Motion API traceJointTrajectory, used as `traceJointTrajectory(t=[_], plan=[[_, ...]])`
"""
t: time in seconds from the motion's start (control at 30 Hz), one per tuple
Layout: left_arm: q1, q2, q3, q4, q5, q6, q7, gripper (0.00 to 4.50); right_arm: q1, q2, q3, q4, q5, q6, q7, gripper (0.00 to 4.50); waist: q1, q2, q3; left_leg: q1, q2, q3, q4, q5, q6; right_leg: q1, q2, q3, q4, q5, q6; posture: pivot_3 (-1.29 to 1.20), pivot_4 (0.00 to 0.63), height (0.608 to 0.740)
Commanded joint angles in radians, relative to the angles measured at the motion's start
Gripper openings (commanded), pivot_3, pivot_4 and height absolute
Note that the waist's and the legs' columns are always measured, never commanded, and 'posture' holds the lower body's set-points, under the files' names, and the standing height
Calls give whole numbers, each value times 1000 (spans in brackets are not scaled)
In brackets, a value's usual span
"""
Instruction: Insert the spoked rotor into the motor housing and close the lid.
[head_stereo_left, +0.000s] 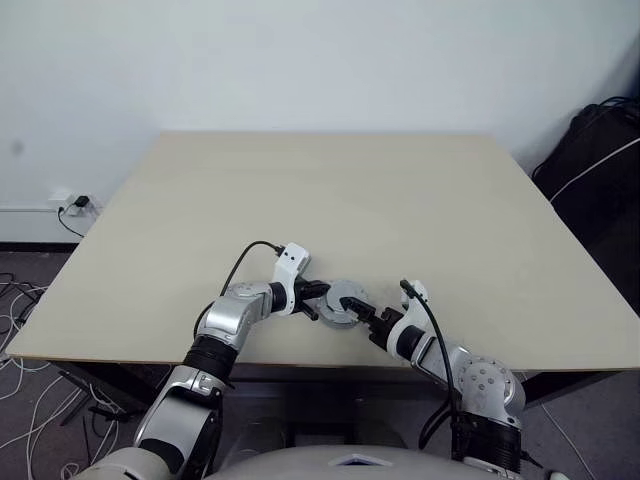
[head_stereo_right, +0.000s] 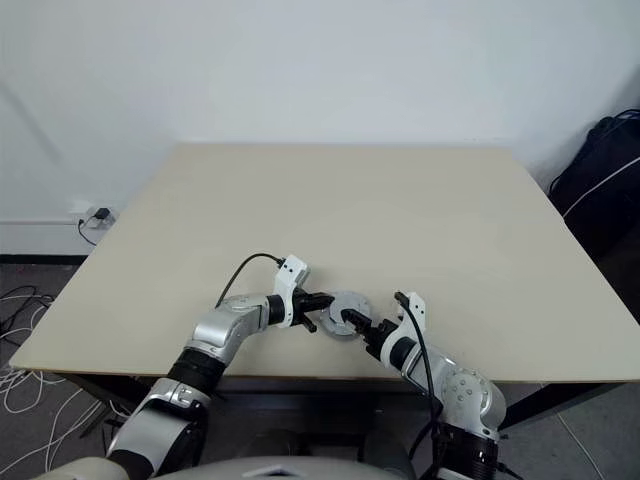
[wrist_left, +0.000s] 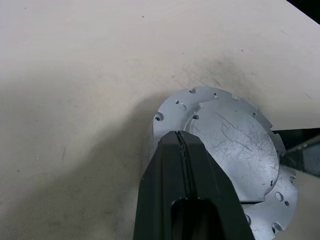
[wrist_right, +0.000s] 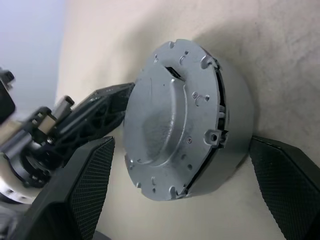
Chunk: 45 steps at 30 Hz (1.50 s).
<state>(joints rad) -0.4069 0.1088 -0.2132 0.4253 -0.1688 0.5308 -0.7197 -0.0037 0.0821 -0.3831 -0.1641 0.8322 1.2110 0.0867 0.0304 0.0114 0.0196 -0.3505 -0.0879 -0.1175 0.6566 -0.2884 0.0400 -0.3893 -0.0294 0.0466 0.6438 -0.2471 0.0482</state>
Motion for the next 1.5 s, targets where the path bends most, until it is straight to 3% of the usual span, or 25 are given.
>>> traceJointTrajectory(t=[0.03, 0.3, 0.9, 1.17, 1.3, 1.5], plan=[[5, -2, -21, 30, 19, 8, 3, 0, -40, 61, -80, 28, 141, 49, -36, 4486, -1, 0, 0, 0, 0, 0, 0, 0, 0, 0, 0, 0, 0, 0, 0, 0, 0, 740], [4, 0, -20, 30, 21, 7, 6, 0, -48, 72, -134, 104, 267, 47, -152, 4486, -5, 1, -1, 0, 0, 0, -1, 0, 0, 0, 0, 0, 0, 0, 0, 0, 0, 740], [5, -3, -12, 32, 24, 7, 11, 0, -43, 99, 1, 34, 429, -18, -222, 4486, -19, 2, -1, -2, 0, 0, -1, 0, 1, -3, 0, 1, 0, 0, 0, 0, 0, 740], [6, -3, -9, 35, 23, 3, 16, 0, -13, 68, 22, 62, 417, -80, -236, 4486, -20, 2, -1, -5, 0, 1, -1, 0, 2, -6, 0, 2, 0, 3, -5, 0, 0, 740], [6, -2, -9, 36, 23, 2, 15, 0, -1, 59, 39, 66, 413, -100, -240, 3614, -20, 2, -1, -5, 0, 1, -1, 0, 2, -6, 0, 2, 0, 3, -5, 0, 0, 740], [6, -1, -10, 36, 22, 2, 13, 0, 16, 42, 55, 64, 402, -121, -254, 1698, -20, 2, -1, -5, 0, 1, -1, 0, 2, -6, 1, 2, 0, 3, -5, 0, 0, 740]])
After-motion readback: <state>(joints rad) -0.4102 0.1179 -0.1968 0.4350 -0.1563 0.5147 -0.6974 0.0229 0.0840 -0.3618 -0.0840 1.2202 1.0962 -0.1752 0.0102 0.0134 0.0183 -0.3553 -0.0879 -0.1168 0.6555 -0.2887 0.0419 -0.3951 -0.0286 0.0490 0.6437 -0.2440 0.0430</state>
